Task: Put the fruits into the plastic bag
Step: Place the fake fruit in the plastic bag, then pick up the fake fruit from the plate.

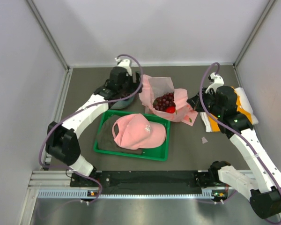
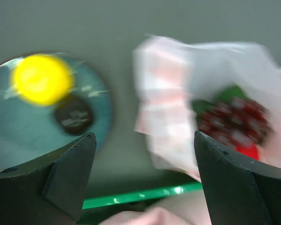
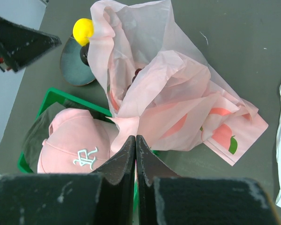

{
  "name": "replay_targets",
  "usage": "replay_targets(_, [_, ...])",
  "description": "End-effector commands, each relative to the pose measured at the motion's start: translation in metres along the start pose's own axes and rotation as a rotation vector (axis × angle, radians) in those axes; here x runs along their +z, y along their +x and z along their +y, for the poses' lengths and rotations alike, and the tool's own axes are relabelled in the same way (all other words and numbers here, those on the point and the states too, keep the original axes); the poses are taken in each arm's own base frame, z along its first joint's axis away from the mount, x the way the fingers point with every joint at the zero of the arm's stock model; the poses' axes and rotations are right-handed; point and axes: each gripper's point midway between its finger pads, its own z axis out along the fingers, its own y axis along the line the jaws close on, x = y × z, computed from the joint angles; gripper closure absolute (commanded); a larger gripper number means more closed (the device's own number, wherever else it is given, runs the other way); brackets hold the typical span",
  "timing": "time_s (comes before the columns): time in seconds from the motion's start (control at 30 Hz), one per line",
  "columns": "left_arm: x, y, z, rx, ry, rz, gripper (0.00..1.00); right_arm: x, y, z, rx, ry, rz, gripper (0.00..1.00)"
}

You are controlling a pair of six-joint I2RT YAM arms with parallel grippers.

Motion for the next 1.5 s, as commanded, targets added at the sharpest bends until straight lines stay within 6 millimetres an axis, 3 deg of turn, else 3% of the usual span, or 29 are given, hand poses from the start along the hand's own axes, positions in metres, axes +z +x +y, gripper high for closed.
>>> replay_targets(0.0, [-0.003,-0.015,0.070,-0.220,-0.233,-0.115,0.10,-0.004,-0.014,0.003,-0.015,-0.013,-0.058,1.00])
replay_targets(0.07, [0.002,-0.006,0.097,-0.217,-0.356,-0.105,0.10,-0.004,-0.014,0.004,-0.016,-0.016,-0.058,1.00])
replay_targets(0.17, [0.015,0.006,0.114,-0.192,-0.442,-0.063,0.10,-0.006,-0.016,0.005,-0.018,-0.017,-0.063,1.00])
replay_targets(0.47, [0.065,0.036,0.130,-0.224,-0.436,0.033,0.09,-0.008,-0.017,0.003,-0.027,-0.006,-0.066,1.00])
replay_targets(0.57, [0.074,0.045,0.137,-0.235,-0.449,0.049,0.09,-0.008,-0.016,0.003,-0.028,-0.006,-0.066,1.00])
replay_targets(0.83, [0.092,0.056,0.136,-0.258,-0.393,0.072,0.09,-0.006,-0.013,0.003,-0.028,-0.010,-0.056,1.00])
replay_targets(1.13, [0.106,0.085,0.146,-0.281,-0.393,0.147,0.09,-0.007,-0.013,0.000,-0.031,0.003,-0.056,1.00])
replay_targets(1.47, [0.112,0.093,0.146,-0.275,-0.377,0.173,0.23,-0.006,-0.012,0.001,-0.029,0.001,-0.054,1.00])
